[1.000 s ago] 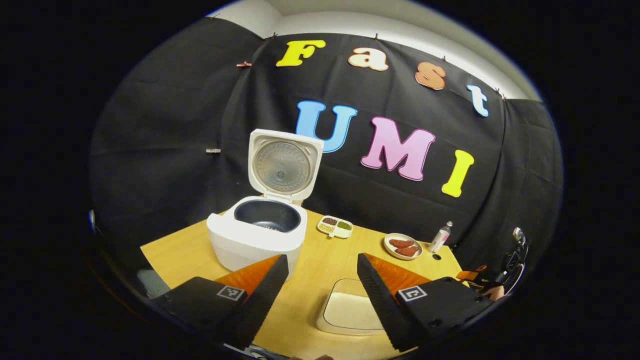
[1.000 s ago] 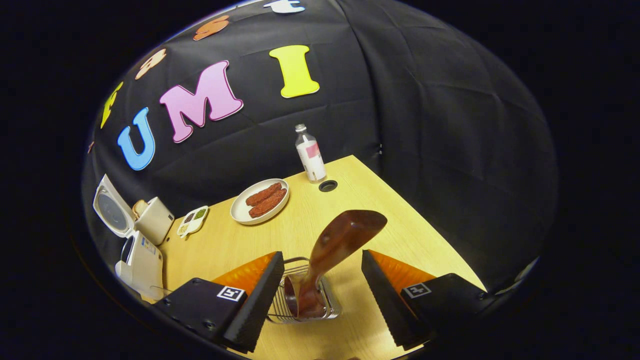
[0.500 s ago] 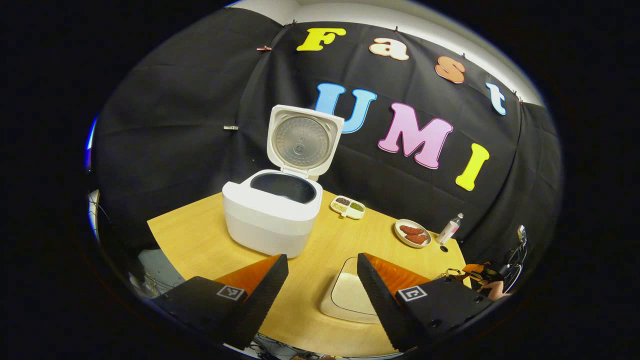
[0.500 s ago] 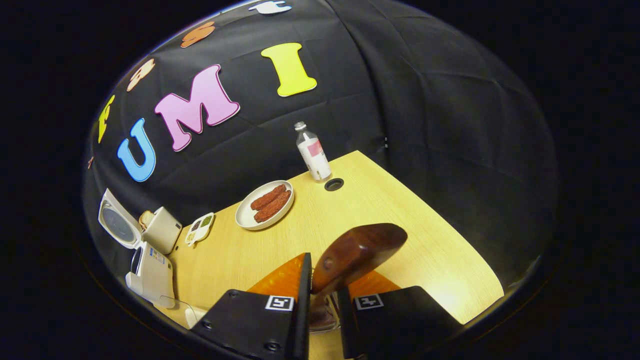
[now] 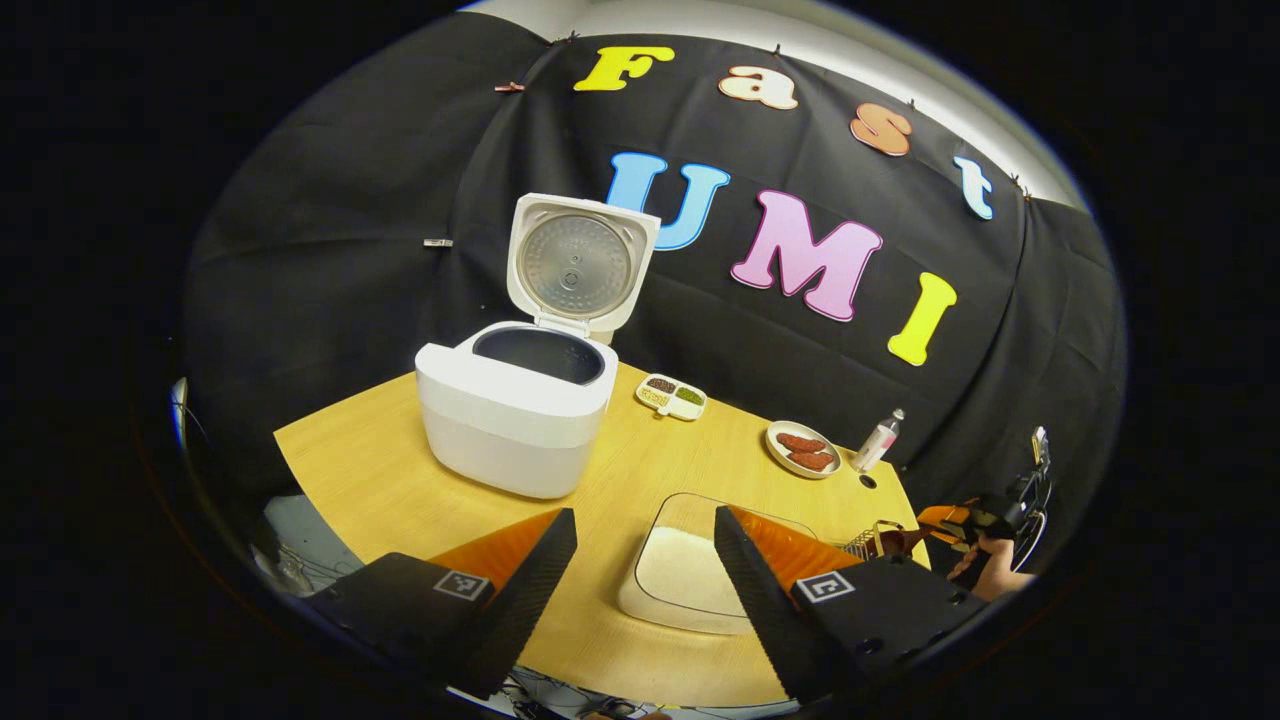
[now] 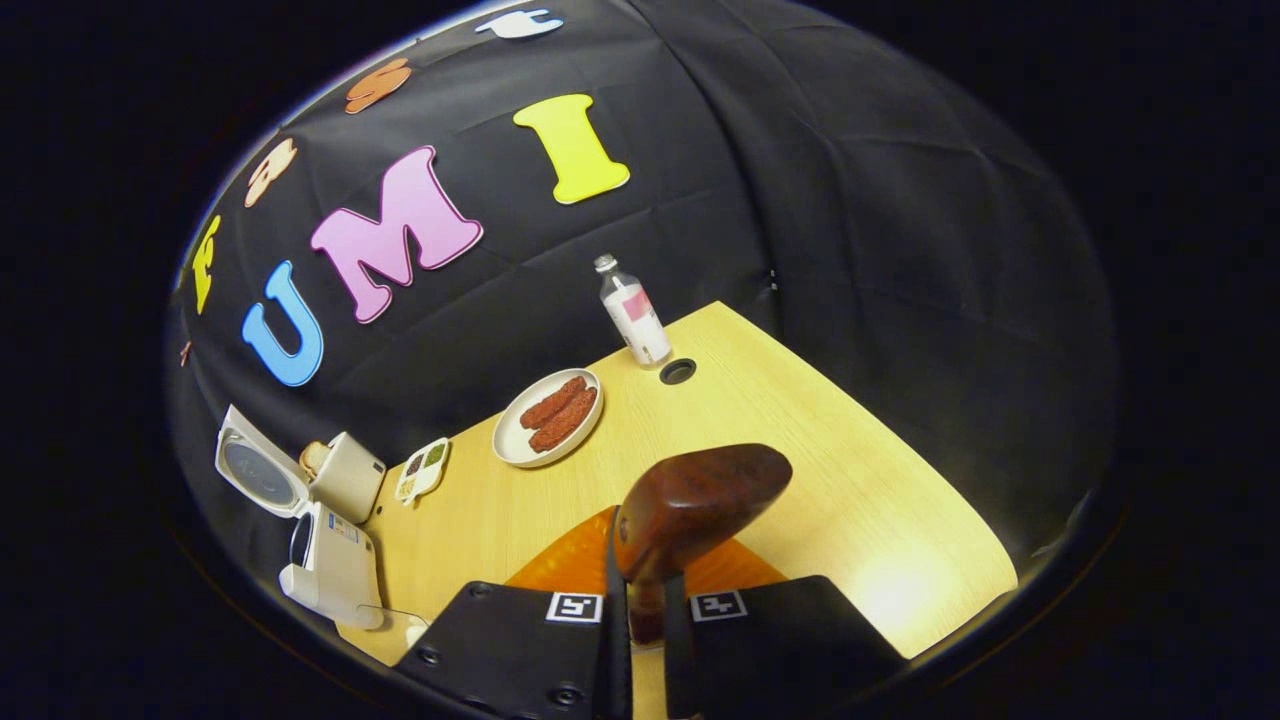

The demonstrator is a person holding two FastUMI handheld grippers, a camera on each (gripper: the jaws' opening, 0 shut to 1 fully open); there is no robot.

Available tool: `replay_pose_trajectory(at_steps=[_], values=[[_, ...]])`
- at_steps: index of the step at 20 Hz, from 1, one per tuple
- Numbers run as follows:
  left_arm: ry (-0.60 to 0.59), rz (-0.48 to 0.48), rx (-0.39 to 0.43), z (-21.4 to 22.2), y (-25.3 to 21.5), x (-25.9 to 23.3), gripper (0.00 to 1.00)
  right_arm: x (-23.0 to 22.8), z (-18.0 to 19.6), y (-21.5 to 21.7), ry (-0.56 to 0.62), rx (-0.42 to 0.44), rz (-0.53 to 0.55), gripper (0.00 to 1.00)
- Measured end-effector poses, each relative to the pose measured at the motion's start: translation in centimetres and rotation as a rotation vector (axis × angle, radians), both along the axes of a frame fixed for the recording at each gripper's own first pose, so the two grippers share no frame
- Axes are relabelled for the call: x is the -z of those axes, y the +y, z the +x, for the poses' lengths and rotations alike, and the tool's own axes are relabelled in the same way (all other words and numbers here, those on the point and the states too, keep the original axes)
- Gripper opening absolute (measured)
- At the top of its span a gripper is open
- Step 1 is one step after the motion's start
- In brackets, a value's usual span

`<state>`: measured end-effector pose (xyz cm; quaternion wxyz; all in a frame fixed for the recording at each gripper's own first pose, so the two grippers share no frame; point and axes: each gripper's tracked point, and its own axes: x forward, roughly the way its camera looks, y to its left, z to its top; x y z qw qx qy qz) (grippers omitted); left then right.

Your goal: Close the left gripper, press the button to open the rice cooker; take a wooden spoon from the chopstick holder with the right hand, scoop a spoonful of rice and pour it into the rice cooker, then put the wooden spoon back into the chopstick holder.

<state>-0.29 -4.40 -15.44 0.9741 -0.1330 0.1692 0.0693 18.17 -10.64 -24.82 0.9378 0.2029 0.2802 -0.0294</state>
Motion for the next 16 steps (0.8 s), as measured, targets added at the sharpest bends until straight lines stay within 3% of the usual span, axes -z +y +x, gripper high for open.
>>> replay_pose_trajectory(at_steps=[8, 12, 13, 14, 16], values=[[0.002, -0.056, -0.046, -1.1, 2.2, 0.5, 0.95, -8.1, -0.3, 1.0, -0.132, 0.0, 0.016, 0.17], [-0.015, -0.07, -0.057, -1.7, 4.1, 0.3, 0.95, -10.3, -2.1, 4.5, -0.148, -0.042, 0.045, 0.17], [-0.023, -0.051, -0.05, -1.6, 4.4, 0.1, 0.95, -10.6, -2.8, 5.6, -0.143, -0.057, 0.056, 0.12], [-0.031, -0.029, -0.04, -1.5, 4.7, -0.1, 0.95, -10.9, -3.4, 6.9, -0.142, -0.073, 0.066, 0.17], [-0.042, 0.003, -0.021, -1.4, 5.5, -0.9, 0.95, -11.1, -4.9, 9.7, -0.132, -0.113, 0.082, 0.17]])
